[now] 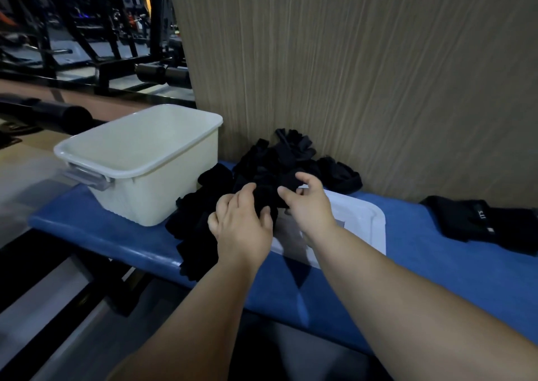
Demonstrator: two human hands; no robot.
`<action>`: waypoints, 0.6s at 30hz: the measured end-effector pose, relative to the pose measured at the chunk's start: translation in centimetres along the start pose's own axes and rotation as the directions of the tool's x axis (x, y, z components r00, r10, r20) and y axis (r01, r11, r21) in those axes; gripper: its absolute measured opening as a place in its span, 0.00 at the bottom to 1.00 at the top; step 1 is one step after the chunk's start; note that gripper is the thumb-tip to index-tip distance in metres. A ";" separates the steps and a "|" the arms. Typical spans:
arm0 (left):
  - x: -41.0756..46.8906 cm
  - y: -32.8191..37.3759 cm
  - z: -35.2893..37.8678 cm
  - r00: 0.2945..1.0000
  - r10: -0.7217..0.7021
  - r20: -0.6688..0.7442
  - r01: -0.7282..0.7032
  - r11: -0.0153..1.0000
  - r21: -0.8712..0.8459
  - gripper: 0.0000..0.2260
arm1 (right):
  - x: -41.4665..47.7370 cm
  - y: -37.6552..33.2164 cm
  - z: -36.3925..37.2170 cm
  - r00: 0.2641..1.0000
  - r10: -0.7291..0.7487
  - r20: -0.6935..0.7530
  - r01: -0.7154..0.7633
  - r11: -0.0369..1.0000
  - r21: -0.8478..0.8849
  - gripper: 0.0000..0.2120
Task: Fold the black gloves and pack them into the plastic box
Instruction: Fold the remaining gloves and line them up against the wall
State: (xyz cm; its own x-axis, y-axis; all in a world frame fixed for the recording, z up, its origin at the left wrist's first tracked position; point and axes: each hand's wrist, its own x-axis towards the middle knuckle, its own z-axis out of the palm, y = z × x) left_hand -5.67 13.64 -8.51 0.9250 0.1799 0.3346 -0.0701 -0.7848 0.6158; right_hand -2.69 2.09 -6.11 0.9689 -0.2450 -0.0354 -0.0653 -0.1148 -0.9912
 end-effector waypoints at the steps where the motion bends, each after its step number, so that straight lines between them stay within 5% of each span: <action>1: 0.0 0.5 0.0 1.000 0.014 0.000 -0.014 1.000 -0.019 0.22 | -0.1 -0.2 -0.6 1.000 -0.018 -0.018 0.018 0.999 0.037 0.25; 10: -3.0 7.7 2.4 0.953 0.293 0.082 -0.273 0.942 -0.196 0.13 | -3.2 2.2 -13.0 0.986 -0.084 -0.145 0.106 0.982 0.155 0.28; 18: -7.5 13.6 8.6 0.772 0.445 0.453 -0.247 0.868 -0.431 0.11 | -8.3 5.0 -23.0 0.969 0.075 -0.237 -0.030 0.981 0.190 0.28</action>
State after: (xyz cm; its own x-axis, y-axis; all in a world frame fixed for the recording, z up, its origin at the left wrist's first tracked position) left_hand -10.38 -3.52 -8.79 0.8526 -0.4790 0.2088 -0.4501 -0.4702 0.7591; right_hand -16.54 -18.62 -7.88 0.8771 -0.4739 -0.0785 -0.0474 0.0772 -0.9959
